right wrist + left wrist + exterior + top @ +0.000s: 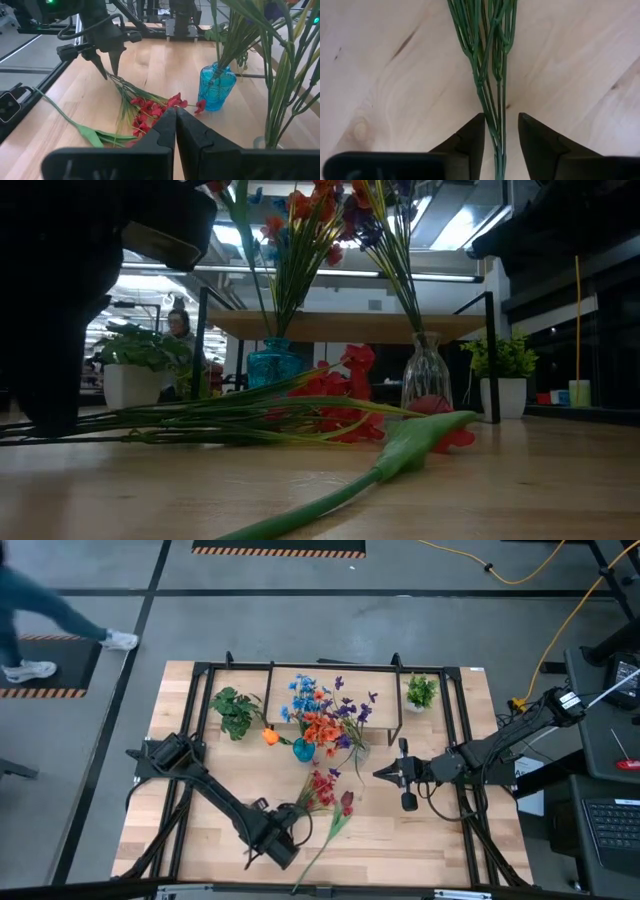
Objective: Pick and place flowers into a vace then onto a shelf
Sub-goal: Put the red flowers into the transparent vase
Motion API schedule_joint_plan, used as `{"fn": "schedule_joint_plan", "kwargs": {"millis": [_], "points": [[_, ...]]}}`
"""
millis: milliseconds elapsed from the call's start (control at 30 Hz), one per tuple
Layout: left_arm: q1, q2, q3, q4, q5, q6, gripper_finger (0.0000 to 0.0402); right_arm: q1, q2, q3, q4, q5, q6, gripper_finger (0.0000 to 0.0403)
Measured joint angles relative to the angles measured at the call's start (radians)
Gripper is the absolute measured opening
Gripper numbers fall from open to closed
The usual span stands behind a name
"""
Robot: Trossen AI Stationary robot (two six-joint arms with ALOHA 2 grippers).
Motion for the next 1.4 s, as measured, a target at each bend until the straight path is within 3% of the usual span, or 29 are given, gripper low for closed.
{"fn": "schedule_joint_plan", "kwargs": {"millis": [367,533,633,833,1000,1400], "points": [[-0.024,-0.007,-0.093,0.072,0.0,-0.071,0.009,0.0,0.0,0.0,0.001,0.0,0.0,0.0016],[-0.031,-0.005,-0.083,0.071,0.005,-0.052,0.0045,0.0,0.0,0.0,0.006,0.0,0.0,0.0016],[-0.037,-0.005,-0.07,0.06,0.003,-0.052,0.0013,0.0,0.0,0.0,0.006,0.0,0.003,0.0016],[-0.052,-0.052,-0.044,-0.066,0.013,-0.105,0.0007,0.0,-0.001,0.0,0.008,0.0,0.007,0.0016],[-0.069,-0.119,-0.035,-0.207,-0.075,-0.174,0.0006,0.0,-0.001,0.0,0.009,0.0,0.008,0.0016],[-0.152,-0.221,-0.033,-0.199,-0.339,-0.202,0.0006,0.0,-0.001,0.0,0.009,-0.001,0.007,0.0016]]}}
